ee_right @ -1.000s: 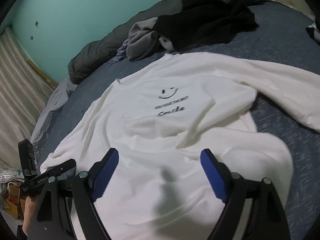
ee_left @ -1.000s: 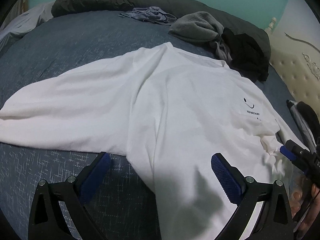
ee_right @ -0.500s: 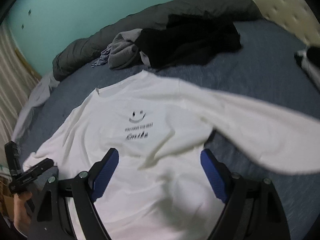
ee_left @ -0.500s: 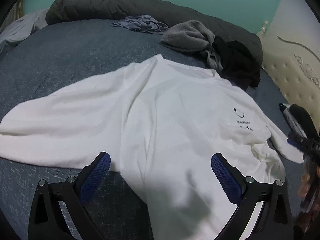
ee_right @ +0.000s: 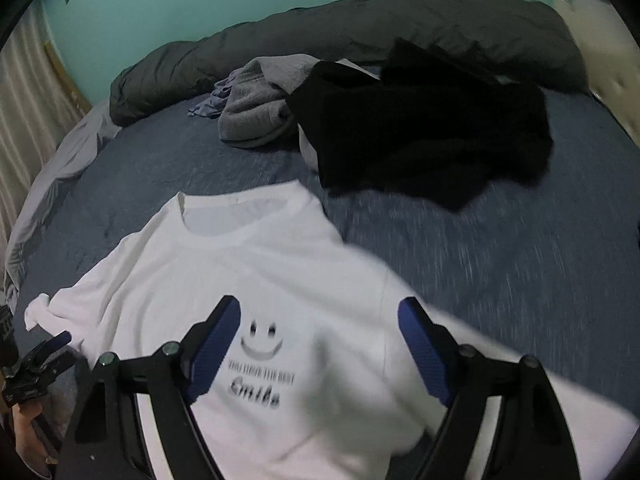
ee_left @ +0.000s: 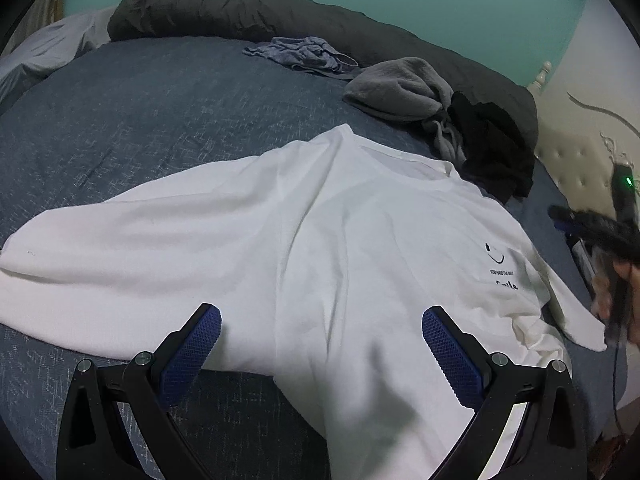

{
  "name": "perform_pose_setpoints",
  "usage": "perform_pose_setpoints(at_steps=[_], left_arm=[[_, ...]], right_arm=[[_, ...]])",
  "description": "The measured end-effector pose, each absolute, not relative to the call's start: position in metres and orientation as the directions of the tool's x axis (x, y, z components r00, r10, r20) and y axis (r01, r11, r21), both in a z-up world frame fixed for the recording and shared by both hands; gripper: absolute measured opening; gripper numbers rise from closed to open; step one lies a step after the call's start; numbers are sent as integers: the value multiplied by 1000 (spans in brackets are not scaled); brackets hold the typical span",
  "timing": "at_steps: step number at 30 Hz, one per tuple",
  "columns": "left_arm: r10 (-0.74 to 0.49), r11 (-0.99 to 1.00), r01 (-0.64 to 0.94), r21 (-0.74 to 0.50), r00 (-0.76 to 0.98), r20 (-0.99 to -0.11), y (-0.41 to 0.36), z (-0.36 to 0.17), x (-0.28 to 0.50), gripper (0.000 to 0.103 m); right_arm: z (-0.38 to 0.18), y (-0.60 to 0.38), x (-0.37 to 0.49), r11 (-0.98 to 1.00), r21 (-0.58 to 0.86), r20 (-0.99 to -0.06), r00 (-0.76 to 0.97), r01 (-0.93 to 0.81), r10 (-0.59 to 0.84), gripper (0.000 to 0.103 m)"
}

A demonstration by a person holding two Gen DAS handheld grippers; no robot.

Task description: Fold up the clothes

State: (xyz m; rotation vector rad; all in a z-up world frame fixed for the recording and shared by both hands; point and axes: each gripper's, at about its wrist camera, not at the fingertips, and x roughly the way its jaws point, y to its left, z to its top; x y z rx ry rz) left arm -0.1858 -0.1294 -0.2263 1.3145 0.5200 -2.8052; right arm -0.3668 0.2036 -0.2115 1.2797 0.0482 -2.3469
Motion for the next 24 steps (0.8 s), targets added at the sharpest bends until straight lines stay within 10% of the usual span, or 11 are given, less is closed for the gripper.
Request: perform_pose_setpoints(at_steps=[10, 14, 19, 24], left_arm=[[143, -944, 139, -299, -644, -752, -132, -233, -190, 103], [147, -942, 145, -304, -634, -759, -134, -239, -192, 103], [152, -936, 155, -314, -628, -763, -137, -243, -195, 103], [151, -936, 157, -314, -628, -764, -139, -244, -196, 103]], right_arm=[[-250, 156, -436, -883, 53, -877, -401, 465, -264, 70], [-267, 148, -451, -883, 52, -888, -383, 466, -255, 54], [-281, 140, -461, -870, 54, -890, -372, 490, -264, 7], [-274, 142, -467, -880, 14, -864, -437, 474, -249, 1]])
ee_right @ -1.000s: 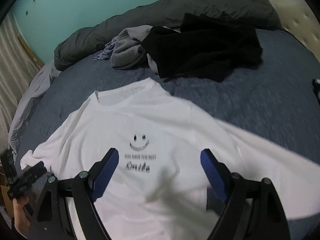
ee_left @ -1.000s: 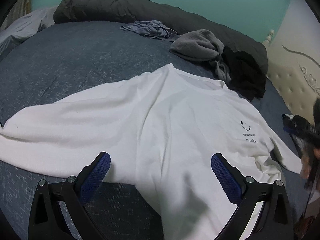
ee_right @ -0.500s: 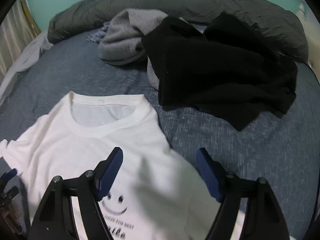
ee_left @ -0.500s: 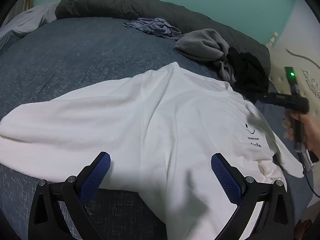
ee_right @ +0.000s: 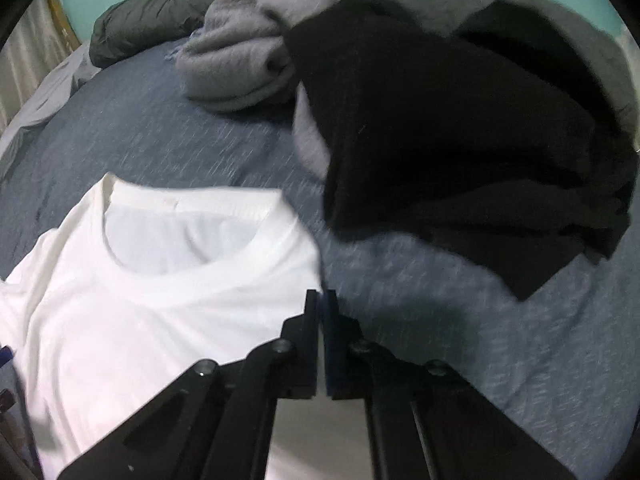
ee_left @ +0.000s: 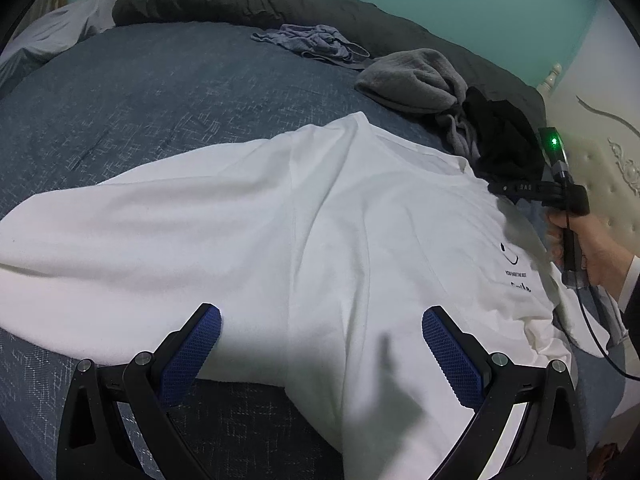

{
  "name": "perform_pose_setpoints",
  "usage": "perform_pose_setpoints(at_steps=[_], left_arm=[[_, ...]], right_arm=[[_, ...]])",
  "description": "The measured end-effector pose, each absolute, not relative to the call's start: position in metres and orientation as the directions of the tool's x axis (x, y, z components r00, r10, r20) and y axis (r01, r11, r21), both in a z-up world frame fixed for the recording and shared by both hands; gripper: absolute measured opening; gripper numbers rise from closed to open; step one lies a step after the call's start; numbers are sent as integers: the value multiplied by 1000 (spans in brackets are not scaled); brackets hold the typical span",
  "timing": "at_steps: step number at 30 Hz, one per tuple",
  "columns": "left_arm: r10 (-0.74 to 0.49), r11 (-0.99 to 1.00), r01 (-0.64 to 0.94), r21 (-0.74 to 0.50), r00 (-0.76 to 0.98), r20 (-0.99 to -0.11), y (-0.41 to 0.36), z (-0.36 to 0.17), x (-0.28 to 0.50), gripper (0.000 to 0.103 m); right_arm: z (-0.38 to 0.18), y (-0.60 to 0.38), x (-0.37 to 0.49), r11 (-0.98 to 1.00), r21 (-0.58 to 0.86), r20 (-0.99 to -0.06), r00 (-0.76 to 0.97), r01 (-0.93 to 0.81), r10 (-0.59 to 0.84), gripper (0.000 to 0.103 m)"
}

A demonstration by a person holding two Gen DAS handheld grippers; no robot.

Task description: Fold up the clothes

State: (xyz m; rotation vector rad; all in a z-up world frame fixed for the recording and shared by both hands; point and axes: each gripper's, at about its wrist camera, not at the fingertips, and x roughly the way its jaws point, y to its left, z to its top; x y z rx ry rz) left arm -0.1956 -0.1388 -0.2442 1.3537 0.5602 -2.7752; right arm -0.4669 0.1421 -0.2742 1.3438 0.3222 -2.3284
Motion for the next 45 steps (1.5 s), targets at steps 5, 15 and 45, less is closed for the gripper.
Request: perform_pose_setpoints(at_steps=[5, 15, 45], left_arm=[[152, -939, 149, -310, -629, -762, -140, -243, -193, 103], [155, -931, 167, -326, -627, -764, -145, -245, -194, 103], [160, -930, 168, -326, -614, -773, -146, -251, -196, 103]], right_arm=[[-259, 147, -477, -903, -36, -833, -512, 428, -209, 1], [-278, 144, -484, -902, -40, -882, -439, 429, -169, 1], [-260, 119, -509, -913, -127, -827, -550, 387, -119, 0]])
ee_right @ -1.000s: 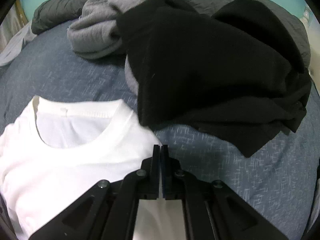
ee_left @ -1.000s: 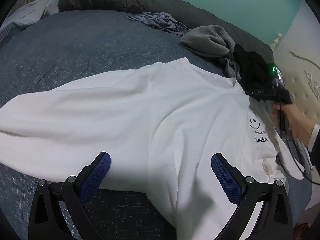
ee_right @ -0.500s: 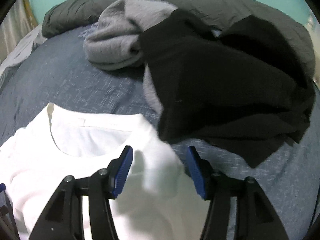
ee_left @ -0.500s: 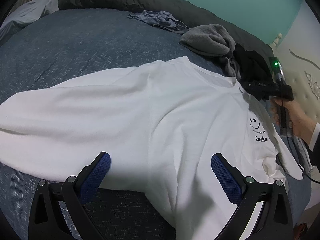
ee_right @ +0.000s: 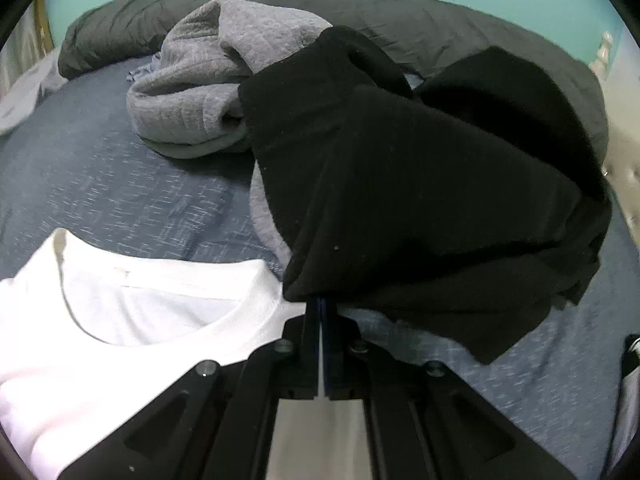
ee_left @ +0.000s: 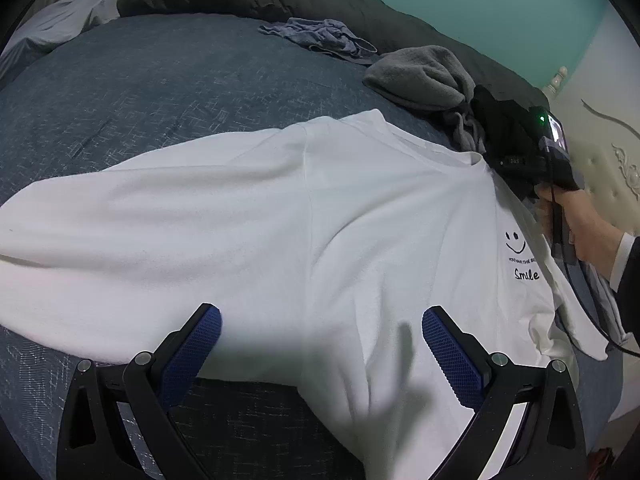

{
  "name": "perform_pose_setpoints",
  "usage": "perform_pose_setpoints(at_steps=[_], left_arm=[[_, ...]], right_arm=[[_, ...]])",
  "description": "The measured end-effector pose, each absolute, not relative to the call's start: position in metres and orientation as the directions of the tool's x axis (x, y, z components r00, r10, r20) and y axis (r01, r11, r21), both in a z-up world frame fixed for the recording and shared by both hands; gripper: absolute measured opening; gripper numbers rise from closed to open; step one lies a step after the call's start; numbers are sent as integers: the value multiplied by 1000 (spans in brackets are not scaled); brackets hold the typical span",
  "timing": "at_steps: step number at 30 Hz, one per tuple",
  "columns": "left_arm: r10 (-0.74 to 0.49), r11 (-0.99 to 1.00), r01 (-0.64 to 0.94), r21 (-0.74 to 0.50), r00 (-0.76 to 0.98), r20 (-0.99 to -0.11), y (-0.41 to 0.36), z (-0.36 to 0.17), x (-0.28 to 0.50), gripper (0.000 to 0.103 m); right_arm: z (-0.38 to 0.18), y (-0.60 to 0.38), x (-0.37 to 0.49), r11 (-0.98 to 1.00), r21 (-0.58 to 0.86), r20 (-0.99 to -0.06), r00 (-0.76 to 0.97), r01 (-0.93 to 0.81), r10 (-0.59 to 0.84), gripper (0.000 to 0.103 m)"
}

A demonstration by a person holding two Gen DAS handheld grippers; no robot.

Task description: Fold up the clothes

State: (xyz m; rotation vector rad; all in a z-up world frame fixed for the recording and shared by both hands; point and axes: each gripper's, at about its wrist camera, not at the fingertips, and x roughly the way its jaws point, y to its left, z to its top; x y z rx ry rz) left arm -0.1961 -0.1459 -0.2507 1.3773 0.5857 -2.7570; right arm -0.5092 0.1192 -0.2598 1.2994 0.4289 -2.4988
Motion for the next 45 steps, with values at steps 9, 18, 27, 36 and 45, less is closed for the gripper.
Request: perform_pose_setpoints(at_steps=[9, 18, 27, 36, 45], left_arm=[[168, -923, 176, -342, -616, -770, -150, -251, -195, 103], [165, -921, 181, -345, -619, -768, -152, -250, -195, 103], [192, -916, 159, -369, -634, -749, -152, -246, -194, 103], [259, -920, 72, -386, -625, -736, -137, -232, -186, 103], [311, -937, -50, -347, -576, -756, -109, -193, -133, 103]], right_arm=[[-255, 122, -504, -918, -85, -852, -506, 386, -134, 8], [-223, 151, -463, -916, 77, -815, -504, 395, -286, 38], [-234, 182, -388, -907, 196, -810, -461, 372, -364, 45], [-220, 232, -306, -891, 240, -838, -381, 385, -390, 51], [-217, 266, -205, -869, 200, -876, -315, 453, -366, 57]])
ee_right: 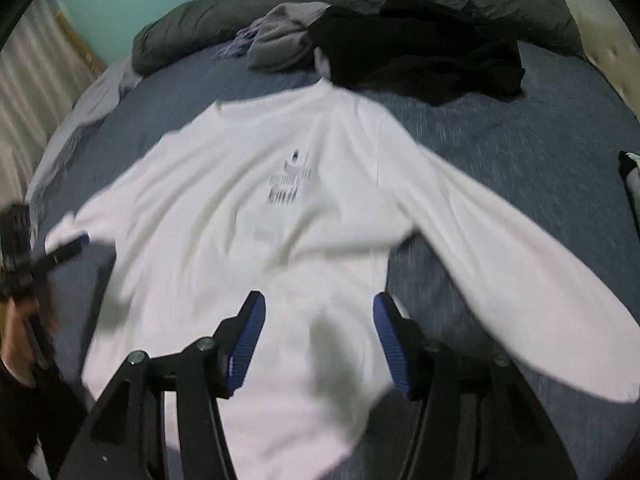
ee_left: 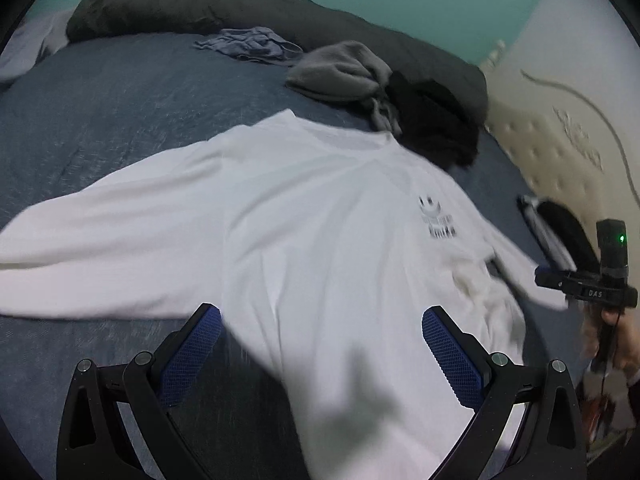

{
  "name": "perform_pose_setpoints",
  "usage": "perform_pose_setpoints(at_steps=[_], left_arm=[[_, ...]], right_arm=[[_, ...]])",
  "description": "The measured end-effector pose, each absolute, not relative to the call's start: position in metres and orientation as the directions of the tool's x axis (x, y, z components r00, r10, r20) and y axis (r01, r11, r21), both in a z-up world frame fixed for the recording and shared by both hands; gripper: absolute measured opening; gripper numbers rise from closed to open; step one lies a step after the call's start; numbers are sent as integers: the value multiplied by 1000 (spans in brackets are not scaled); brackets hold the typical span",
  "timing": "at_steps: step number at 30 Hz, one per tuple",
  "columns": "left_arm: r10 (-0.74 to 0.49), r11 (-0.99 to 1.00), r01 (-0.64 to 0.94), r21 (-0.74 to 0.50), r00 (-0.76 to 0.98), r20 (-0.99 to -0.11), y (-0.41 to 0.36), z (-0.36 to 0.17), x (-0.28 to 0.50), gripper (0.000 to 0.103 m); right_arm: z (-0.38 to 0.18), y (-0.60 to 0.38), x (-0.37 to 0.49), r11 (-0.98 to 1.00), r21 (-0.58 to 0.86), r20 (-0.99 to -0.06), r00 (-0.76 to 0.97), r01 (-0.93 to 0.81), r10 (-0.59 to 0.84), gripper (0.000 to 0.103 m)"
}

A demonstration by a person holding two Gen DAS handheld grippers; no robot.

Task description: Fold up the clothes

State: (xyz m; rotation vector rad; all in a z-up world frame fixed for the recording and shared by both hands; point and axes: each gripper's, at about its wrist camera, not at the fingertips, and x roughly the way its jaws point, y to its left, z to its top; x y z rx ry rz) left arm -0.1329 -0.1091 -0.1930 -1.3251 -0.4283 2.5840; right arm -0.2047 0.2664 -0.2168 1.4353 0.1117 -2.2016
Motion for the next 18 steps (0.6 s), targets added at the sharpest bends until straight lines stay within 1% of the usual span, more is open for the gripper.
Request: perform_pose_setpoints(at_steps=[7, 12, 18], left_arm=[[306, -946, -60, -318, -488, -818, -116, -190, -72, 103], [294, -951, -62, -301, -476, -829, -117, -183, -35, 103], [284, -954, -56, -293, -473, -834, -118, -176, -15, 103]], right_arm=[[-222, 279, -145, -860, 230, -880, -280, 456, -384, 58], [-225, 288, -118, -866, 226, -884, -279, 446, -375, 58], [-222, 298, -101, -874, 236, -877, -295, 424, -379, 58]])
